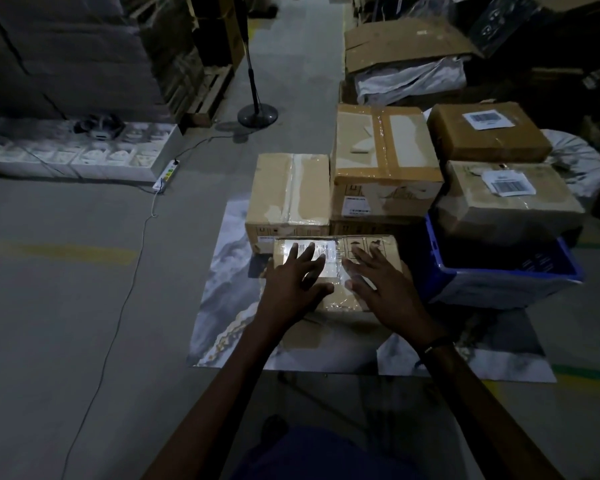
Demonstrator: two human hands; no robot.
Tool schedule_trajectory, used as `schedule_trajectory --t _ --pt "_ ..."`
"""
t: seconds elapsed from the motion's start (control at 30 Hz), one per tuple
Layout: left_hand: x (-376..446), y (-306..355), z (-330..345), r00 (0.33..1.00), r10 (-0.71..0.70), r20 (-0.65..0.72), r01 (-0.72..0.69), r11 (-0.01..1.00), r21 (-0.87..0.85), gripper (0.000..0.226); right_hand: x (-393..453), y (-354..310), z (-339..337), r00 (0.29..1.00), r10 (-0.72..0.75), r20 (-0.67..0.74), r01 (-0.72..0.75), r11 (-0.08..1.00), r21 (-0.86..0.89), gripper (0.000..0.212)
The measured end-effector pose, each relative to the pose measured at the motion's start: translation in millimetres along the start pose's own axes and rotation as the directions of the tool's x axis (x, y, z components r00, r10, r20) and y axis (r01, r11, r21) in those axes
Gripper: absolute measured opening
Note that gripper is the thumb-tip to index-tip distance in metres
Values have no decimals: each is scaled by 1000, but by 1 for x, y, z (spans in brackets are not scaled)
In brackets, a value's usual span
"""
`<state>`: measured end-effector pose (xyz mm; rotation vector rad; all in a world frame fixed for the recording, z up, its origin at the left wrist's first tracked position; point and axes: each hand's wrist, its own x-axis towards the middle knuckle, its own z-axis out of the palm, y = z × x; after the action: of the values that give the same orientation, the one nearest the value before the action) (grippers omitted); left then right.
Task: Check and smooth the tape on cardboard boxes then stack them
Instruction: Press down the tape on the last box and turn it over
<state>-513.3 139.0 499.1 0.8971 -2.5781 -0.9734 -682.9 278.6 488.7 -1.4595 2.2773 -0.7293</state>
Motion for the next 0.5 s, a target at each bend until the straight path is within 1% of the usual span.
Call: schedule_trajectory --t 0.07,0.17,0.27,0.37,0.5 --pt "-3 -1 5 1000 -12 -21 11 999 -35 60 -1 2 1 1000 -5 1 5 1000 -10 49" --pt "-7 7 15 1000 -22 -5 22 996 91 59 -3 2 5 1000 10 4 -10 990 -139 57" --pt "-9 16 24 998 -57 23 53 987 153 58 -5 -2 8 1000 -16 -24 9 961 -278 60" --pt "-6 17 27 997 -72 24 66 977 203 58 -5 -4 9 999 -24 -40 11 955 -296 69" --pt "-6 20 29 998 -36 48 18 942 336 47 -9 -4 15 996 -39 -80 13 953 -304 61"
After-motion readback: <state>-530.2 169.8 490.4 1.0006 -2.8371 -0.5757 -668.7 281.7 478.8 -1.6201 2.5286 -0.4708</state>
